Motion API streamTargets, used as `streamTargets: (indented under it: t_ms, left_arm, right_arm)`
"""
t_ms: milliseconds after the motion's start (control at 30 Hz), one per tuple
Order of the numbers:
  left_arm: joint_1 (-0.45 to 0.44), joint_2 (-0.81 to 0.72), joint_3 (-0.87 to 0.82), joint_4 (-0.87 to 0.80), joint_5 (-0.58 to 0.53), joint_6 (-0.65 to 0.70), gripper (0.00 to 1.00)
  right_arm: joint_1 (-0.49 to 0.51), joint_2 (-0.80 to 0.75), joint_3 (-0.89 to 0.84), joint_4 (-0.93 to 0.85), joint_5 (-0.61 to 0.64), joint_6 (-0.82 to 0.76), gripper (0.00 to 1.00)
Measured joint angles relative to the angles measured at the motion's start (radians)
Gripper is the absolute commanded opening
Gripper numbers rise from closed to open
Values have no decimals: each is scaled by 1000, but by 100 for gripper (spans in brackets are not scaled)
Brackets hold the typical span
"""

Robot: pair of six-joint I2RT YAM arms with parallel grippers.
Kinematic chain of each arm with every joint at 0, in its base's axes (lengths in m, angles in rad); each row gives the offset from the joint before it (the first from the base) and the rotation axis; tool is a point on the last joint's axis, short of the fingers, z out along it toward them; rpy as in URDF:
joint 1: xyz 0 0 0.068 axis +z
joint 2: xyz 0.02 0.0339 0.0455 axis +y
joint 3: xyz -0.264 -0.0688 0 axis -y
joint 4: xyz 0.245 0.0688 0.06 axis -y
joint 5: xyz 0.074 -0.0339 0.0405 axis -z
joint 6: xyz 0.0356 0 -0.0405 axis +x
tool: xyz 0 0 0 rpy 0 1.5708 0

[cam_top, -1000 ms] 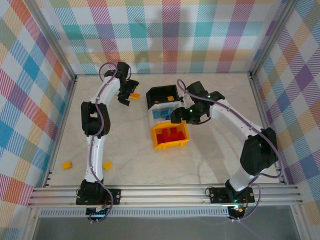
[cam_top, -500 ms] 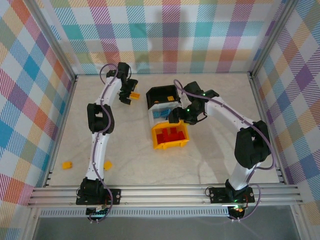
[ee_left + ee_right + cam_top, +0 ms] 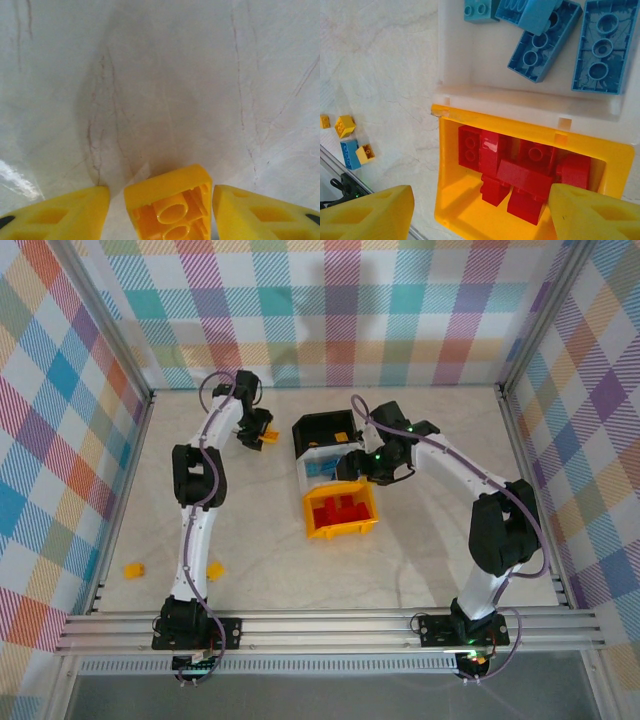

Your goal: Sort the legos into containers by color

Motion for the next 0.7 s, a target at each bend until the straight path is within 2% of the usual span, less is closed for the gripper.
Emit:
streamTargets:
  t_ms: [233,533,600,700]
  left_arm:
    - [-1,-82,-149,35,21,49,51]
    - [-11,-321,-567,80,68,126,53]
    - [-13,-354,-621,77,74,149,57]
    - [-13,-372,-644,55,74,182,73]
  right_arm:
    - [0,-4,-32,10,0,11,72]
    - [0,-20,-33,20,-6,32,72]
    - [0,-21,-33,23,-8,37,72]
    - [0,-24,-33,26,-8,40,72]
